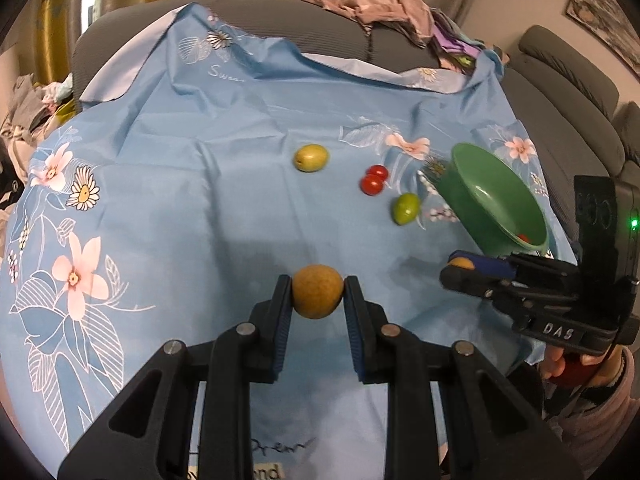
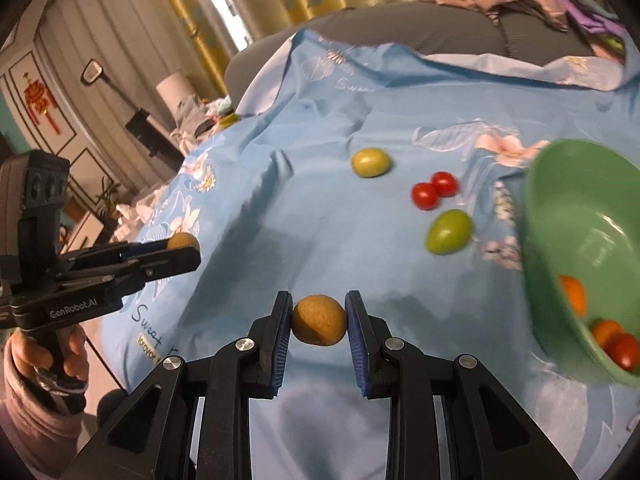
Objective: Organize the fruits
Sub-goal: 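Carry the held small fruits toward the green bowl with both tools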
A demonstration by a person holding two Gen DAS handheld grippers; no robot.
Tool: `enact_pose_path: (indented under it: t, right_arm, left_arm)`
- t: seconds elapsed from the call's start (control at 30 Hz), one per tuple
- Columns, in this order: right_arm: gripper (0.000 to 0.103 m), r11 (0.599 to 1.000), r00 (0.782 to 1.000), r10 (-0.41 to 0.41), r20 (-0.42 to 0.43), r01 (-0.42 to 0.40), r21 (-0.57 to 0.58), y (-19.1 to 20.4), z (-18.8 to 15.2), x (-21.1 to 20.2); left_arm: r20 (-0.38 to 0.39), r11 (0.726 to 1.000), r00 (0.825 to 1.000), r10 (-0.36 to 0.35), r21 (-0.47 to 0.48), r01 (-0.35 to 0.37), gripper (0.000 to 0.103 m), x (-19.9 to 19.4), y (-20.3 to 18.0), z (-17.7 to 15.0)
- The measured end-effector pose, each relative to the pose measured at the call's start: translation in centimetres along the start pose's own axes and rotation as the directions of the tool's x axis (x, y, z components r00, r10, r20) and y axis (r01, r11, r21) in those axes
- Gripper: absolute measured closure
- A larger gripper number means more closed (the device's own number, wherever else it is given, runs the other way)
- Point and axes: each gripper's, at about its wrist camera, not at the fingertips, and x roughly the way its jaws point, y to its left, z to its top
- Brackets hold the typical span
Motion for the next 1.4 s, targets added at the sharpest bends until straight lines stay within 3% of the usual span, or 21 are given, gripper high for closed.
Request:
enact_pose_path:
  t: [0.43, 1.4]
  right_arm:
    - [0.074, 0.997, 0.987, -0.064, 0.145, 0.057, 0.050, -2.0, -0.3, -5.5]
    - [0.074, 0.993, 0.968, -0.059, 0.244, 0.031, 0.118, -5.5, -1.4, -9.3]
  left_arm:
    - [0.001, 0.998, 1.000, -0.001, 0.064, 0.001, 0.077, -0.3, -3.9, 0.7]
    - [-0.026, 0.977, 0.999, -0.037, 0.209, 0.042, 0.077, 1.6, -10.5, 3.0]
